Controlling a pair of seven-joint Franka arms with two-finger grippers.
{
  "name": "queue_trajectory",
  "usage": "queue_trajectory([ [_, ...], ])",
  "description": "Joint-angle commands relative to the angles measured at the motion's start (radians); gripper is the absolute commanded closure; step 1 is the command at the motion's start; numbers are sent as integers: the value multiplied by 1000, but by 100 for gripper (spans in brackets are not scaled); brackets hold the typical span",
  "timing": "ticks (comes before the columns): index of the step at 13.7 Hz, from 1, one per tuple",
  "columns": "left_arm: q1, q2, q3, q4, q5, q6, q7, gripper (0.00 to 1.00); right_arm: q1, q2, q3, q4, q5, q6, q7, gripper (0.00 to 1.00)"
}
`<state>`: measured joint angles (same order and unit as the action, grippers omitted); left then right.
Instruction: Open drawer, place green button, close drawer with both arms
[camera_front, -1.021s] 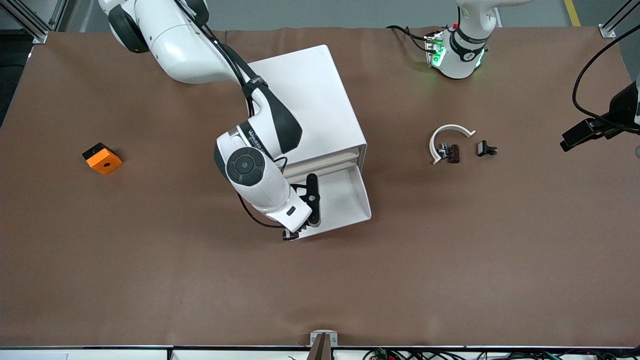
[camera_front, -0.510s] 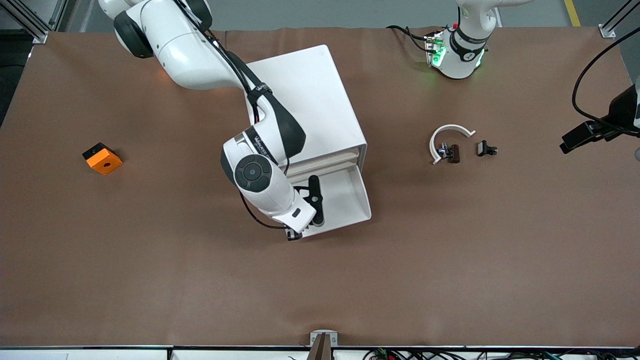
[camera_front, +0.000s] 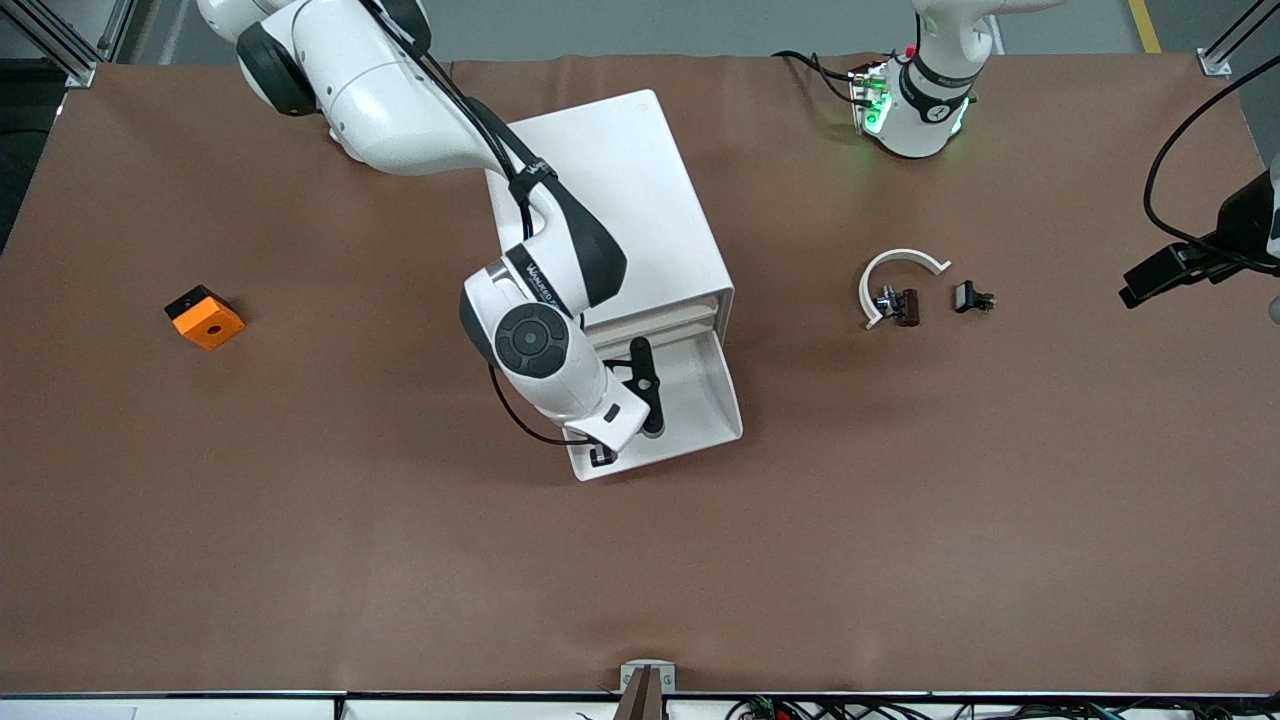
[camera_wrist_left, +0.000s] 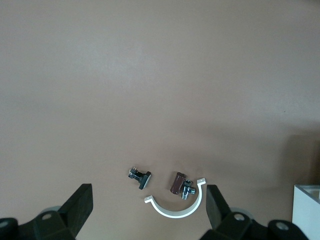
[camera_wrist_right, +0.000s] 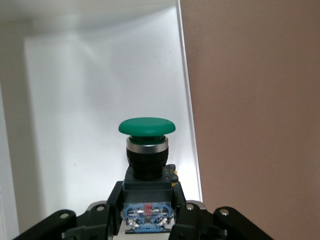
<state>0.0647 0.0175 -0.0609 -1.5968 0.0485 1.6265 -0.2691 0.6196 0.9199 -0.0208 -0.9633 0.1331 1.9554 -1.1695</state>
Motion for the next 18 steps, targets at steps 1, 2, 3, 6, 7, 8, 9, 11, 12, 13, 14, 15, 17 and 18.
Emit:
queue_trajectory([
  [1,3,-7,6,0,-15,1,19,0,23,30,-8,35,5,-16,-15,100],
  [2,3,-7,6,1,-15,1,19,0,29,34,-8,34,2,-16,-12,100],
  [3,3,-7,6,1,-15,1,19,0,34,42,-8,34,0,-15,-10,100],
  [6,4,-5,6,1,-15,1,19,0,46,56,-28,34,-6,-10,-4,100],
  [7,3,-5,6,1,-15,1,19,0,49,59,-33,34,-6,-7,-4,100],
  [8,4,-5,6,1,-15,1,19,0,49,62,-36,34,-6,-7,-4,100],
  [9,4,-5,6,1,-15,1,19,0,49,62,-42,32,-6,-7,-4,100],
  [11,6,-4,6,0,-16,1,19,0,51,65,-44,31,-6,-7,-4,100],
  [12,10,-1,7,-2,-15,1,19,0,51,69,-44,31,-6,-7,-4,100],
  [13,12,5,6,0,-15,1,19,0,51,70,-44,31,-6,-6,-2,100],
  [14,12,7,6,0,-15,1,19,0,51,70,-44,31,-6,-6,-2,100],
  [15,10,9,6,0,-15,1,19,0,52,70,-45,31,-9,-4,-2,100],
  [17,12,9,6,0,-16,3,19,0,63,68,-62,32,-10,-9,49,53],
  [18,10,12,6,0,-16,6,19,0,65,68,-67,32,-9,-10,88,40],
])
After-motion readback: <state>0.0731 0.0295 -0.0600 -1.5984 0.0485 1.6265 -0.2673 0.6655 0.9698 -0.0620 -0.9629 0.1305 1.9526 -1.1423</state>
